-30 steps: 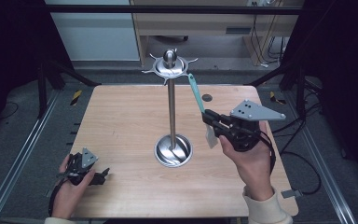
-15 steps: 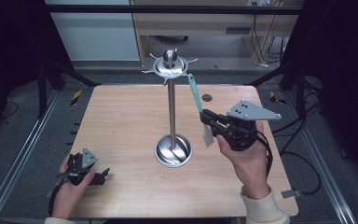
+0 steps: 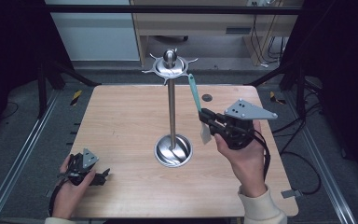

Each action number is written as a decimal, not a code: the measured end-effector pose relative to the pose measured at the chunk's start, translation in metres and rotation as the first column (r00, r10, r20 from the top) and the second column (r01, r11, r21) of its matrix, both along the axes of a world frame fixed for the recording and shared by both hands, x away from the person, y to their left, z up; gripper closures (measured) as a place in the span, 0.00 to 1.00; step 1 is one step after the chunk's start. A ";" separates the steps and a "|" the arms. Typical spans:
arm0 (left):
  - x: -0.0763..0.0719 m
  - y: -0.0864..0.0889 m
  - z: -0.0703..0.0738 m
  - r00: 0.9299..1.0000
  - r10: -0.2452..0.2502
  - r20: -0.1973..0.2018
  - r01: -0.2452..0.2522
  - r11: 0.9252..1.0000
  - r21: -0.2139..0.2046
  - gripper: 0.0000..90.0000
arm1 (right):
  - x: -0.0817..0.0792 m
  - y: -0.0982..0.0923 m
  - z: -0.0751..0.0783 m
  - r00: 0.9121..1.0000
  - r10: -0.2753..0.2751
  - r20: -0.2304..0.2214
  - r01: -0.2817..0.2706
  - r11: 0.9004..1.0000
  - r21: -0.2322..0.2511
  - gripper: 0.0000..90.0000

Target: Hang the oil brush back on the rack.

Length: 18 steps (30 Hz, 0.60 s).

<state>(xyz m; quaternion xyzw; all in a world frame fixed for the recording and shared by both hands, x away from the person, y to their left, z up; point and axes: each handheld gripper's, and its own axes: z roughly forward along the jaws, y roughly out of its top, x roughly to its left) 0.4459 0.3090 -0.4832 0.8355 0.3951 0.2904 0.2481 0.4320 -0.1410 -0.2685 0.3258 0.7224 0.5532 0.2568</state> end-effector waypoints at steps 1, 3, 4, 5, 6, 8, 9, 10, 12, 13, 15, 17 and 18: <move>0.000 0.000 0.000 1.000 0.001 0.000 -0.001 1.000 -0.002 0.04 | 0.000 0.000 0.000 1.000 0.000 0.000 0.000 1.000 0.000 0.91; 0.000 0.000 0.000 1.000 0.001 0.001 -0.001 1.000 -0.003 0.04 | 0.001 0.000 0.000 1.000 0.003 0.000 -0.003 1.000 -0.001 0.91; 0.000 0.000 0.000 1.000 0.001 0.000 -0.001 1.000 -0.003 0.04 | 0.001 0.001 0.000 1.000 0.002 0.002 -0.002 1.000 -0.002 0.91; 0.000 0.000 0.000 1.000 0.000 0.000 0.000 1.000 -0.003 0.04 | 0.002 0.001 -0.001 1.000 0.002 0.000 -0.002 1.000 -0.002 0.91; 0.000 0.000 0.000 1.000 0.000 0.000 0.000 1.000 -0.002 0.04 | 0.002 0.001 -0.001 1.000 0.002 0.000 -0.002 1.000 -0.002 0.91; 0.000 0.000 0.000 1.000 -0.002 -0.001 0.002 1.000 0.001 0.04 | 0.002 0.001 -0.001 1.000 0.003 -0.001 -0.003 1.000 -0.001 0.91; 0.000 0.000 0.000 1.000 -0.002 -0.001 0.002 1.000 0.001 0.04 | 0.002 0.001 -0.001 1.000 0.003 -0.001 -0.003 1.000 -0.001 0.91; 0.000 0.000 0.000 1.000 -0.001 -0.001 0.001 1.000 0.000 0.04 | 0.002 0.002 -0.001 1.000 0.003 -0.001 -0.003 1.000 0.000 0.91; 0.000 0.000 -0.001 1.000 -0.001 0.000 0.001 1.000 -0.001 0.04 | 0.003 0.002 -0.002 1.000 0.006 -0.001 -0.006 1.000 0.002 0.91; 0.000 -0.001 -0.001 1.000 0.000 0.000 0.000 1.000 -0.004 0.04 | 0.004 0.002 -0.002 1.000 0.006 -0.002 -0.006 1.000 0.004 0.91; 0.000 -0.001 -0.001 1.000 0.000 0.001 0.000 1.000 -0.003 0.04 | 0.004 0.002 -0.002 1.000 0.008 -0.003 -0.008 1.000 0.004 0.91; 0.000 -0.001 -0.001 1.000 -0.001 0.000 0.001 1.000 -0.003 0.04 | 0.005 0.003 -0.002 1.000 0.008 -0.003 -0.008 1.000 0.004 0.91; 0.000 -0.001 -0.001 1.000 -0.001 0.000 0.001 1.000 -0.002 0.04 | 0.006 0.003 -0.002 1.000 0.008 -0.002 -0.008 1.000 0.004 0.91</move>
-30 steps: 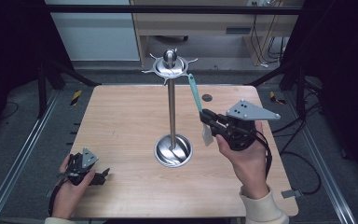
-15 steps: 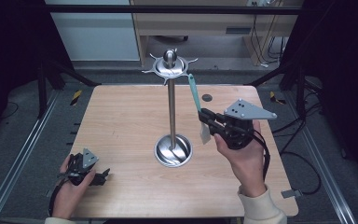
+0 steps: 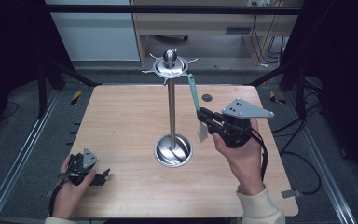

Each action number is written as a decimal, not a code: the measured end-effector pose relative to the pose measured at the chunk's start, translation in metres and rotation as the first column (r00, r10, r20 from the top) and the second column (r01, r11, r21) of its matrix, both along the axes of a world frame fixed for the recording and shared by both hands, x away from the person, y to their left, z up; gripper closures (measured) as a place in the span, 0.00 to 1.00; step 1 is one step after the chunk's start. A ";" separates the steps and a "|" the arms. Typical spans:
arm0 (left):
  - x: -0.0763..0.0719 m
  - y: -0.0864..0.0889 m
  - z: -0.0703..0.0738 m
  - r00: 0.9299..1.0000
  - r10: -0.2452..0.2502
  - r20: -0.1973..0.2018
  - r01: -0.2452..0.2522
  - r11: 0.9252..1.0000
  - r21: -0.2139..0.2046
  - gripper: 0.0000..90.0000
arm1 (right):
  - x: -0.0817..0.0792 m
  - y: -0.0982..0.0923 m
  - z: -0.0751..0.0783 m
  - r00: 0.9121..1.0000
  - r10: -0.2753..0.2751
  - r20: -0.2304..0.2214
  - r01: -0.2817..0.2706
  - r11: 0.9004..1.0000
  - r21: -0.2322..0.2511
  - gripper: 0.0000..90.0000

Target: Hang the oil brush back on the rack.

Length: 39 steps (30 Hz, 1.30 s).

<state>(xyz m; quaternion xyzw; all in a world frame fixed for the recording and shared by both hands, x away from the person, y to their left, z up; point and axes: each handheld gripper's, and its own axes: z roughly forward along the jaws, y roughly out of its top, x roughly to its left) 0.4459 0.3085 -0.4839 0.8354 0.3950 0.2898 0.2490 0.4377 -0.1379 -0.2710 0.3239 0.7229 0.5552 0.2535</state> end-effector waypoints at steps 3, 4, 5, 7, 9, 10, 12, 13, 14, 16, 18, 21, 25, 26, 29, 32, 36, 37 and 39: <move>0.000 0.000 0.000 1.000 -0.001 -0.002 0.001 1.000 0.000 0.04 | 0.003 0.001 -0.001 1.000 0.002 0.001 -0.002 1.000 0.003 0.91; 0.000 0.000 0.000 1.000 -0.002 -0.002 0.002 1.000 0.001 0.04 | 0.003 0.001 -0.001 1.000 0.002 0.001 -0.002 1.000 0.003 0.91; 0.000 0.000 0.000 1.000 -0.003 -0.003 0.003 1.000 0.002 0.04 | 0.004 0.002 -0.001 1.000 0.003 -0.001 -0.003 1.000 0.005 0.92; 0.000 -0.001 -0.001 1.000 -0.003 -0.004 0.003 1.000 0.002 0.04 | 0.006 0.003 -0.002 1.000 0.002 -0.002 -0.002 1.000 0.004 0.94; 0.000 -0.001 -0.001 1.000 -0.003 -0.006 0.003 1.000 0.001 0.04 | 0.008 0.003 -0.002 1.000 0.009 0.003 -0.009 1.000 0.023 1.00; 0.000 -0.001 -0.001 1.000 -0.003 -0.006 0.003 1.000 0.001 0.04 | 0.009 0.003 -0.001 1.000 0.011 0.002 -0.012 1.000 0.029 1.00; 0.000 -0.001 -0.001 1.000 -0.004 -0.007 0.004 1.000 0.001 0.04 | 0.010 0.003 0.001 1.000 0.011 0.009 -0.012 1.000 0.029 1.00; 0.000 -0.001 -0.001 1.000 -0.004 -0.007 0.004 1.000 0.000 0.04 | 0.010 0.003 0.001 1.000 0.009 0.012 -0.009 1.000 0.024 1.00; 0.000 -0.001 -0.001 1.000 -0.003 -0.007 0.003 1.000 0.001 0.04 | 0.010 0.002 0.002 1.000 0.007 0.014 -0.007 1.000 0.023 1.00; 0.000 -0.001 -0.001 1.000 -0.003 -0.007 0.003 1.000 0.001 0.04 | 0.010 0.002 0.002 1.000 0.003 0.011 -0.003 1.000 0.019 1.00; 0.000 0.000 -0.001 1.000 -0.003 -0.005 0.003 1.000 0.000 0.04 | 0.009 0.002 0.001 1.000 -0.017 0.008 0.017 1.000 0.010 0.99; 0.000 0.000 0.000 1.000 -0.002 -0.003 0.002 1.000 0.000 0.04 | 0.009 0.001 0.001 0.999 -0.045 0.006 0.046 0.999 -0.011 0.97; 0.000 0.000 0.000 1.000 -0.002 -0.003 0.002 1.000 0.001 0.04 | 0.008 0.000 0.000 0.994 -0.109 0.012 0.109 0.993 -0.053 0.89; 0.000 0.000 0.000 1.000 -0.003 -0.003 0.003 1.000 0.001 0.04 | 0.009 -0.001 0.000 0.993 -0.121 0.013 0.122 0.991 -0.057 0.86; 0.000 0.000 0.000 1.000 -0.003 -0.002 0.003 1.000 0.001 0.04 | 0.009 -0.004 0.000 0.989 -0.150 0.011 0.151 0.987 -0.056 0.75; 0.000 0.000 0.000 1.000 -0.003 -0.003 0.003 1.000 0.002 0.04 | 0.010 -0.008 -0.001 0.985 -0.173 0.018 0.173 0.983 -0.056 0.65; 0.000 0.000 0.000 1.000 -0.004 -0.004 0.004 1.000 0.004 0.04 | 0.012 -0.013 0.000 0.978 -0.205 0.026 0.207 0.977 -0.057 0.52; 0.000 0.000 0.000 1.000 -0.003 -0.003 0.003 1.000 0.001 0.04 | 0.012 -0.014 0.000 0.976 -0.214 0.029 0.215 0.975 -0.055 0.49; 0.000 0.000 0.000 1.000 -0.003 -0.003 0.003 1.000 0.002 0.04 | 0.012 -0.017 0.000 0.972 -0.232 0.036 0.234 0.971 -0.051 0.44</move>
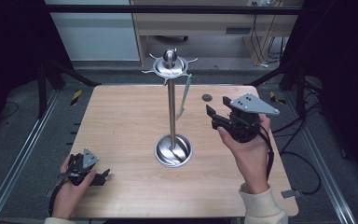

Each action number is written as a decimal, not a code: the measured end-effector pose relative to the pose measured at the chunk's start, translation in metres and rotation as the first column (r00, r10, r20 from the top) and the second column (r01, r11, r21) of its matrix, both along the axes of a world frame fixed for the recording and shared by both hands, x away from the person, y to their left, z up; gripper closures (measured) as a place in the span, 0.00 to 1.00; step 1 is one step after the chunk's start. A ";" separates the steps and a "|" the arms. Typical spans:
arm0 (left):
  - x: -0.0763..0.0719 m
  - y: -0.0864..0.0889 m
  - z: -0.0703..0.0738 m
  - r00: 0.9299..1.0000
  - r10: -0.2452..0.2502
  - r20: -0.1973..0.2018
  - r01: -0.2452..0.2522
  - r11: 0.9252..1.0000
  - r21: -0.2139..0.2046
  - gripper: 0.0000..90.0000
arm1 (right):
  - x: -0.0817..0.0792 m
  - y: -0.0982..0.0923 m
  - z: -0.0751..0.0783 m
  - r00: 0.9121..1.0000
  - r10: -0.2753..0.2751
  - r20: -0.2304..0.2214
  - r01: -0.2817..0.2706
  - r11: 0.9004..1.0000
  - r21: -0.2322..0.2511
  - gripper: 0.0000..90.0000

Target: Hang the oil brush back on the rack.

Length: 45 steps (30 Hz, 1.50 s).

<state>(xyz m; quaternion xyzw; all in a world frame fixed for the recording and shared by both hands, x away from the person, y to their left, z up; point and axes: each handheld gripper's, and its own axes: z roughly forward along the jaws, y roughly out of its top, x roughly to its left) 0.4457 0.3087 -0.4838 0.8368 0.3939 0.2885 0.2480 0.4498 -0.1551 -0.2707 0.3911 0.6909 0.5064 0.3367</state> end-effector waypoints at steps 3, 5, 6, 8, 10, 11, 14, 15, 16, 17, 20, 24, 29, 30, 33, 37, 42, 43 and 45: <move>0.000 0.000 0.000 1.000 -0.001 0.000 0.001 1.000 0.000 0.04 | 0.001 -0.004 0.001 1.000 -0.016 0.000 0.016 1.000 0.010 0.38; 0.000 0.000 0.000 1.000 0.000 -0.001 0.000 1.000 -0.003 0.04 | 0.000 -0.008 0.002 0.999 -0.036 0.012 0.036 0.999 0.009 0.35; 0.000 0.000 0.000 1.000 0.000 -0.001 0.000 1.000 -0.003 0.04 | 0.000 -0.011 0.002 0.998 -0.057 0.020 0.057 0.998 0.008 0.30; 0.000 0.000 0.000 1.000 0.000 0.000 0.000 1.000 -0.003 0.04 | 0.001 -0.014 0.002 0.998 -0.061 0.020 0.061 0.998 0.008 0.28; 0.000 0.000 0.000 1.000 0.000 -0.001 0.000 1.000 -0.003 0.04 | 0.002 -0.018 0.001 0.997 -0.072 0.022 0.072 0.997 0.012 0.24; 0.000 0.000 0.000 1.000 -0.001 -0.002 0.001 1.000 -0.002 0.04 | 0.002 -0.020 0.000 0.997 -0.078 0.023 0.078 0.997 0.007 0.22; 0.000 0.000 0.000 1.000 -0.003 -0.003 0.003 1.000 0.003 0.04 | 0.004 -0.027 -0.003 0.995 -0.098 0.029 0.098 0.995 -0.001 0.17; 0.000 0.000 0.000 1.000 -0.003 -0.003 0.003 1.000 0.003 0.04 | 0.005 -0.030 -0.004 0.995 -0.100 0.027 0.100 0.995 -0.003 0.15; 0.000 0.000 0.000 1.000 -0.002 0.000 0.002 1.000 -0.001 0.04 | 0.006 -0.035 -0.006 0.994 -0.111 0.024 0.111 0.994 -0.002 0.13; 0.000 0.000 0.000 1.000 -0.002 0.001 0.002 1.000 -0.002 0.04 | 0.006 -0.035 -0.006 0.994 -0.111 0.024 0.111 0.994 -0.002 0.13; 0.000 -0.001 0.000 1.000 -0.003 -0.001 0.003 1.000 0.001 0.04 | 0.008 -0.043 -0.009 0.992 -0.123 0.014 0.123 0.992 -0.001 0.10; 0.000 0.000 0.000 1.000 -0.001 0.000 0.001 1.000 -0.001 0.04 | 0.010 -0.053 -0.015 0.991 -0.135 0.003 0.135 0.991 0.004 0.09; 0.000 -0.001 0.000 1.000 -0.003 0.000 0.003 1.000 0.001 0.04 | 0.013 -0.063 -0.024 0.988 -0.153 -0.017 0.153 0.988 0.008 0.09; 0.000 -0.001 0.000 1.000 -0.004 0.000 0.004 1.000 -0.001 0.04 | 0.013 -0.063 -0.024 0.988 -0.153 -0.017 0.153 0.988 0.008 0.09; 0.000 -0.001 0.000 1.000 -0.003 0.000 0.003 1.000 -0.002 0.04 | 0.017 -0.068 -0.032 0.985 -0.165 -0.044 0.165 0.986 0.003 0.10; 0.000 -0.001 0.000 1.000 -0.003 0.000 0.003 1.000 -0.003 0.04 | 0.022 -0.070 -0.041 0.983 -0.170 -0.065 0.170 0.985 -0.009 0.10; 0.000 -0.001 0.000 1.000 -0.004 0.001 0.004 1.000 -0.004 0.04 | 0.028 -0.071 -0.057 0.977 -0.190 -0.093 0.188 0.982 -0.036 0.11; 0.000 -0.001 0.000 1.000 -0.004 0.001 0.004 1.000 -0.003 0.04 | 0.029 -0.070 -0.059 0.977 -0.192 -0.097 0.188 0.981 -0.045 0.11; 0.000 -0.001 0.000 1.000 -0.004 0.001 0.004 1.000 -0.004 0.04 | 0.030 -0.070 -0.062 0.976 -0.193 -0.101 0.189 0.981 -0.051 0.12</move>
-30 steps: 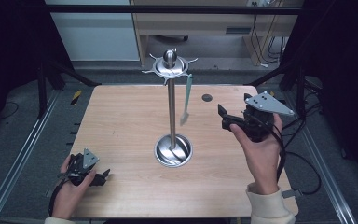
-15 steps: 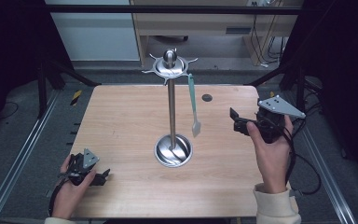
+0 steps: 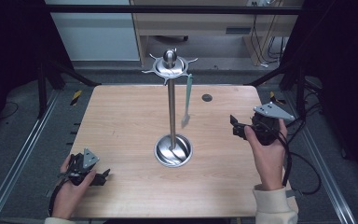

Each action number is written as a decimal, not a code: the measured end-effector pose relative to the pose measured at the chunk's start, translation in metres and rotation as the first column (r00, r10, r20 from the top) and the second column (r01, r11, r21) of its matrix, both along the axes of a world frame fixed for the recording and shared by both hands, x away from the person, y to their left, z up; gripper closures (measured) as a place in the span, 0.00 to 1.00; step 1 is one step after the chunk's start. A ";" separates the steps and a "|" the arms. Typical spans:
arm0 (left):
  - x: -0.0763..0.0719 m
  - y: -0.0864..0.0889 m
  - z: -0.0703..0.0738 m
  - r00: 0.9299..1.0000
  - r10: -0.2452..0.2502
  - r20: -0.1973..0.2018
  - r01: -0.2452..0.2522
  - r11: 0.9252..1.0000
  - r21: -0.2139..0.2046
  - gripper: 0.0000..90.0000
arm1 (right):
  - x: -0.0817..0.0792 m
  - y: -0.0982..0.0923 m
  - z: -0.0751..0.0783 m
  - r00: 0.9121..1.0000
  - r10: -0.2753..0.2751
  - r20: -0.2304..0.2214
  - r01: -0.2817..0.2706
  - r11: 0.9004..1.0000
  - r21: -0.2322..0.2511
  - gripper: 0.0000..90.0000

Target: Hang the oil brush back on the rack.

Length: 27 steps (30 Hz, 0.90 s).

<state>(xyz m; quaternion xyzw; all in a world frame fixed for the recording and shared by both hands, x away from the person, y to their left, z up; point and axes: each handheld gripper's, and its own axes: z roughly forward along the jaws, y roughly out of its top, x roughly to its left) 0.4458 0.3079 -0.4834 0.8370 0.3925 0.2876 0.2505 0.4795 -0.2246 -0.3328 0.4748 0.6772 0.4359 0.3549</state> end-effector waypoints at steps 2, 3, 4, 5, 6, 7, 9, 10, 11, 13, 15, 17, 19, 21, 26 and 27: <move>0.000 0.000 0.000 1.000 0.000 0.001 0.000 1.000 0.001 0.04 | 0.002 0.001 -0.006 1.000 -0.009 -0.017 0.009 1.000 -0.015 0.13; 0.000 0.000 0.000 1.000 0.000 0.001 0.000 1.000 0.001 0.04 | 0.003 0.002 -0.009 0.999 -0.011 -0.032 0.010 1.000 -0.020 0.13; 0.000 0.000 0.000 1.000 0.000 0.001 0.000 1.000 0.001 0.04 | 0.004 0.002 -0.012 0.999 -0.010 -0.046 0.009 1.000 -0.026 0.13; 0.000 0.000 0.000 1.000 -0.001 0.001 0.001 1.000 0.001 0.04 | 0.006 0.003 -0.016 0.999 -0.011 -0.054 0.009 0.999 -0.033 0.13; 0.000 0.000 0.000 1.000 -0.001 0.001 0.001 1.000 0.001 0.04 | 0.007 0.003 -0.019 0.998 -0.012 -0.063 0.010 0.999 -0.035 0.13; 0.000 0.000 0.000 1.000 -0.001 0.001 0.001 1.000 0.002 0.04 | 0.008 0.004 -0.022 0.997 -0.012 -0.070 0.010 0.999 -0.035 0.13; 0.000 0.000 0.000 1.000 -0.001 0.001 0.001 1.000 0.002 0.04 | 0.011 0.004 -0.029 0.996 -0.015 -0.089 0.011 0.999 -0.040 0.14; 0.000 0.000 0.000 1.000 -0.001 0.001 0.000 1.000 0.002 0.04 | 0.012 0.004 -0.031 0.995 -0.012 -0.103 0.008 0.999 -0.036 0.14; 0.000 0.000 0.000 1.000 -0.001 0.001 0.001 1.000 0.002 0.04 | 0.013 0.003 -0.034 0.994 -0.007 -0.110 0.003 0.999 -0.032 0.14; 0.000 0.000 0.000 1.000 0.000 0.001 0.000 1.000 0.003 0.04 | 0.015 0.003 -0.039 0.991 -0.005 -0.131 0.001 0.999 -0.033 0.15; 0.000 0.000 0.000 1.000 0.000 0.002 0.000 1.000 0.003 0.04 | 0.016 0.002 -0.044 0.990 0.000 -0.144 -0.005 0.999 -0.035 0.15; 0.000 0.000 0.000 1.000 -0.001 0.001 0.001 1.000 0.005 0.04 | 0.018 0.002 -0.049 0.987 0.001 -0.159 -0.007 0.999 -0.035 0.15; 0.000 0.000 0.000 1.000 -0.002 0.001 0.002 1.000 0.008 0.04 | 0.019 0.003 -0.054 0.985 0.009 -0.172 -0.015 0.999 -0.035 0.15; 0.000 -0.001 0.000 1.000 -0.002 0.001 0.002 1.000 0.008 0.04 | 0.021 0.004 -0.059 0.982 0.010 -0.190 -0.018 0.999 -0.041 0.15; 0.000 -0.001 0.000 1.000 -0.002 0.002 0.002 1.000 0.009 0.04 | 0.024 0.008 -0.071 0.974 0.032 -0.225 -0.043 0.998 -0.044 0.15; 0.000 -0.001 0.000 1.000 -0.002 0.002 0.002 1.000 0.009 0.04 | 0.025 0.008 -0.073 0.973 0.038 -0.227 -0.050 0.998 -0.047 0.15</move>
